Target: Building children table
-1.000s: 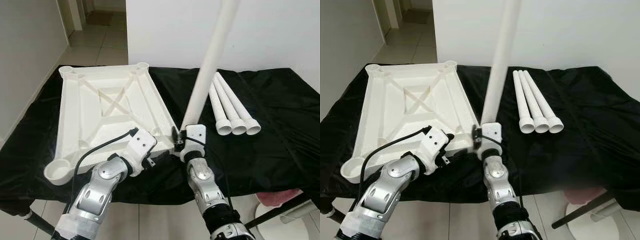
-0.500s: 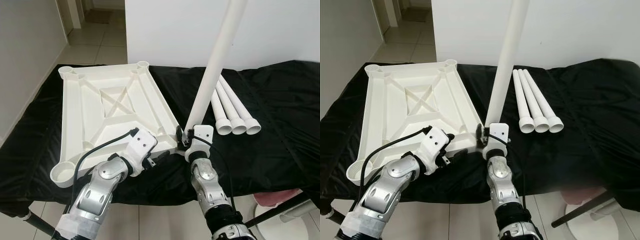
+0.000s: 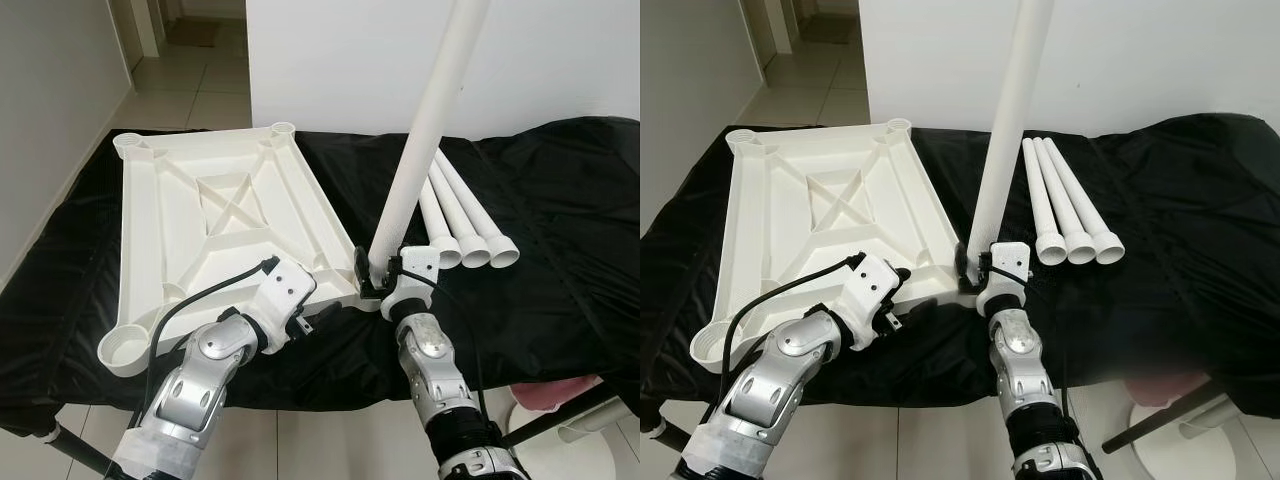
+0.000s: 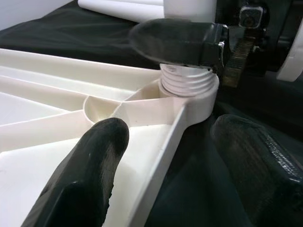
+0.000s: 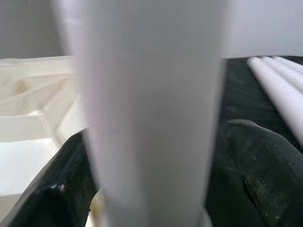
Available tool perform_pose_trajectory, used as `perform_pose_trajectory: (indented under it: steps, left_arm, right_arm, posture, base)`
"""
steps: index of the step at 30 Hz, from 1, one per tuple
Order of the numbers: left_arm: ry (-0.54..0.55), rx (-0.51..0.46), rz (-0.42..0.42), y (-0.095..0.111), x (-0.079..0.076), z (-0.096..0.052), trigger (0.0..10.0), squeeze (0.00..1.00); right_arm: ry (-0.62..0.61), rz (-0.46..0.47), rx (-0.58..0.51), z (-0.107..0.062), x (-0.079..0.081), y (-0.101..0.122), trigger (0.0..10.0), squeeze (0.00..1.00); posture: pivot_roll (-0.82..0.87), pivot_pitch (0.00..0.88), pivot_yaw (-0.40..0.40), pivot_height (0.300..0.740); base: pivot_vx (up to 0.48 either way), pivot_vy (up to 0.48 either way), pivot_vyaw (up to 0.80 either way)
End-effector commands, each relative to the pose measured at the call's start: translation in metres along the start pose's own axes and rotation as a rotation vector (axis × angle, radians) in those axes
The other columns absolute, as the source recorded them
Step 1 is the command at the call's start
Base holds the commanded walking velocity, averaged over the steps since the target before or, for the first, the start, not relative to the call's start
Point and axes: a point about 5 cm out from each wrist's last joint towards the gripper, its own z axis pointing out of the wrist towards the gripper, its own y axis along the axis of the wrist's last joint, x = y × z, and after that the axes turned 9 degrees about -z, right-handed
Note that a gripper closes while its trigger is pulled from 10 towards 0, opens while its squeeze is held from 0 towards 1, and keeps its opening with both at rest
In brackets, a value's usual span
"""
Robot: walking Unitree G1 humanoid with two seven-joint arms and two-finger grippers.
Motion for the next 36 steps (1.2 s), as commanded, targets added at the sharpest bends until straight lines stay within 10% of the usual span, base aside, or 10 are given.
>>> perform_pose_trajectory:
  steps: [1, 30, 31, 32, 36]
  left_arm:
    - [0.015, 0.002, 0.000, -0.002, -0.003, 0.000, 10.0, 0.00]
    - [-0.055, 0.035, -0.027, -0.003, -0.002, -0.006, 10.0, 0.00]
    - [-0.055, 0.035, -0.026, -0.003, -0.002, -0.006, 10.0, 0.00]
    - [-0.054, 0.037, -0.025, -0.004, -0.002, -0.006, 10.0, 0.00]
    - [-0.048, 0.037, -0.024, -0.004, -0.002, -0.006, 10.0, 0.00]
  right_arm:
    - [0.072, 0.014, -0.009, -0.002, 0.000, -0.001, 10.0, 0.00]
    - [0.450, -0.146, 0.021, 0.012, -0.026, -0.001, 10.0, 0.00]
    - [0.456, -0.145, 0.020, 0.011, -0.026, -0.002, 6.7, 0.00]
    - [0.458, -0.149, 0.021, 0.011, -0.026, -0.002, 0.0, 0.00]
    - [0.468, -0.155, 0.026, 0.010, -0.027, -0.004, 0.0, 0.00]
  posture:
    - [0.02, 0.000, -0.022, 0.740]
    - [0.03, 0.000, -0.005, 0.740]
    - [0.03, 0.000, -0.005, 0.740]
    - [0.03, 0.000, -0.005, 0.740]
    - [0.02, 0.000, -0.006, 0.740]
  base:
    - [0.000, 0.000, 0.00]
    - [0.000, 0.000, 0.00]
    - [0.000, 0.000, 0.00]
    - [0.000, 0.000, 0.00]
    - [0.000, 0.000, 0.00]
